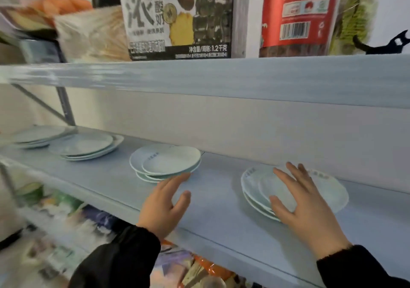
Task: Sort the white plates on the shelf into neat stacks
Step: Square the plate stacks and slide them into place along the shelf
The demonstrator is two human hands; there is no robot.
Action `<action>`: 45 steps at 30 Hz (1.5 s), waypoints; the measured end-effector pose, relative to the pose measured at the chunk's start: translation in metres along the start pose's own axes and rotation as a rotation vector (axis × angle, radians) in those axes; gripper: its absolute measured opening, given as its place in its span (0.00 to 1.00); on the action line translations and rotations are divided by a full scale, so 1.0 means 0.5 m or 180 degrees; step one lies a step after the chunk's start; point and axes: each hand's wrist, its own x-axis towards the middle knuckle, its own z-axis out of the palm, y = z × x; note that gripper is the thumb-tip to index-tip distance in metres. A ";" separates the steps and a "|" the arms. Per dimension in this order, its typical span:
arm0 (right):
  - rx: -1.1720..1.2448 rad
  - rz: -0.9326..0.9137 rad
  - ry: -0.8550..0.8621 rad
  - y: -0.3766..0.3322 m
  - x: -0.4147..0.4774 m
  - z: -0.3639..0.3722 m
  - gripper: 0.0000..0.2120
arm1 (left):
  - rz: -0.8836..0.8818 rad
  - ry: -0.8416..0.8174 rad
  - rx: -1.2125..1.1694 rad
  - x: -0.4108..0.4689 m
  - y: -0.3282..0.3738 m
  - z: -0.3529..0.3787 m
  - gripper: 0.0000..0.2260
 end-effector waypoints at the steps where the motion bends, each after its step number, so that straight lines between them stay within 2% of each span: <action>1: 0.0048 -0.0044 -0.0157 -0.018 0.010 0.012 0.31 | -0.0071 0.0066 0.0068 -0.014 -0.013 -0.028 0.23; 5: 0.0252 -0.0263 -0.0574 -0.100 0.048 0.070 0.32 | -0.0258 0.0085 0.0343 -0.061 -0.050 -0.137 0.24; 9: 0.0311 -0.0394 -0.0846 -0.182 0.064 0.128 0.32 | -0.0495 0.0337 0.0394 -0.087 -0.100 -0.225 0.24; 15: 0.0290 -0.0415 -0.0790 -0.288 0.091 0.226 0.32 | -0.0476 0.0381 0.0357 -0.077 -0.228 -0.327 0.26; 19: 0.0161 -0.0200 -0.0789 -0.362 0.123 0.290 0.33 | -0.0439 0.0366 0.0183 -0.058 -0.324 -0.391 0.27; 23: 0.0087 0.0043 -0.0727 -0.418 0.128 0.345 0.32 | -0.0359 0.0129 0.0103 -0.023 -0.419 -0.428 0.26; 29: -0.0065 0.0426 -0.0715 -0.426 0.096 0.375 0.32 | -0.0128 -0.0294 -0.0170 0.063 -0.476 -0.394 0.19; 33: -0.0164 0.0788 -0.0651 -0.383 0.095 0.351 0.35 | -0.0052 -0.0481 -0.0590 0.114 -0.472 -0.328 0.23; 35: -0.0126 0.0877 -0.0535 -0.365 0.104 0.342 0.35 | 0.0010 -0.0539 -0.0729 0.141 -0.461 -0.293 0.24; 37: -0.0010 0.0926 -0.0456 -0.361 0.121 0.337 0.32 | 0.0056 -0.0555 -0.0826 0.168 -0.450 -0.262 0.21; 40: 0.0280 0.0987 -0.0255 -0.353 0.157 0.341 0.32 | -0.0009 -0.0553 -0.0988 0.210 -0.439 -0.226 0.18; 45: 0.0913 0.1349 0.0078 -0.320 0.220 0.378 0.34 | -0.0279 -0.0641 -0.1374 0.285 -0.445 -0.185 0.26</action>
